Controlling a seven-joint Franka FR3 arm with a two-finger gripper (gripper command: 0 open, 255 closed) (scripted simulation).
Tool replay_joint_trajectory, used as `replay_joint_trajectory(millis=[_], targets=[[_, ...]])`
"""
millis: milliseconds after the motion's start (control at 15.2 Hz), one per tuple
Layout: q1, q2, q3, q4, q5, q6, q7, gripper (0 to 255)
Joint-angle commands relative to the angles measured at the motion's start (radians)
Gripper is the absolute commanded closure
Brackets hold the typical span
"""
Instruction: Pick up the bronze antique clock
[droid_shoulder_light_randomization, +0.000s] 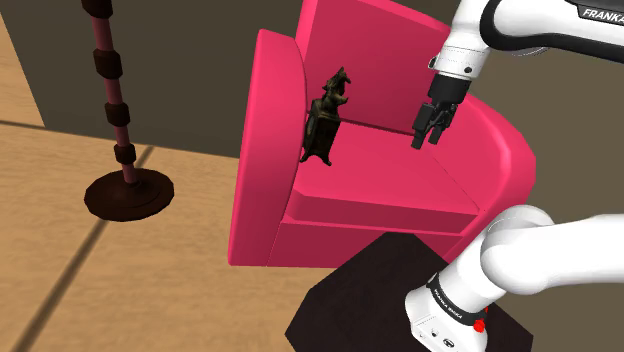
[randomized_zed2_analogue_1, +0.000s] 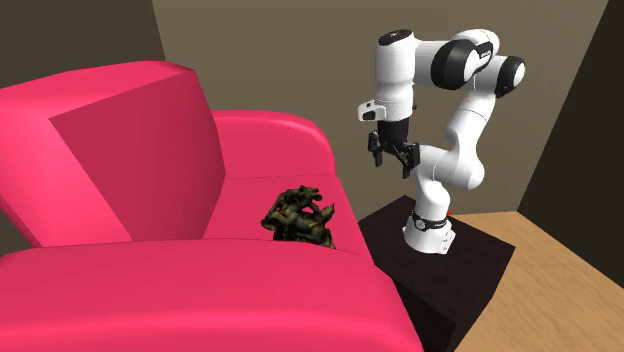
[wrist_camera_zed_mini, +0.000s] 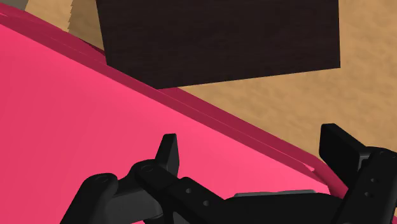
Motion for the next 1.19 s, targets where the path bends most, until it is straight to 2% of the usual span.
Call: replay_joint_trajectory(millis=[0,594,1122], targets=[[0.000,0.000,0.000,0.000,0.000,0.000,0.000,0],[0.044,0.334,-0.074,0.263,0.100,0.115,-0.103,0],[0.068,0.630,-0.129,0.577,0.235,0.115,-0.211,0]])
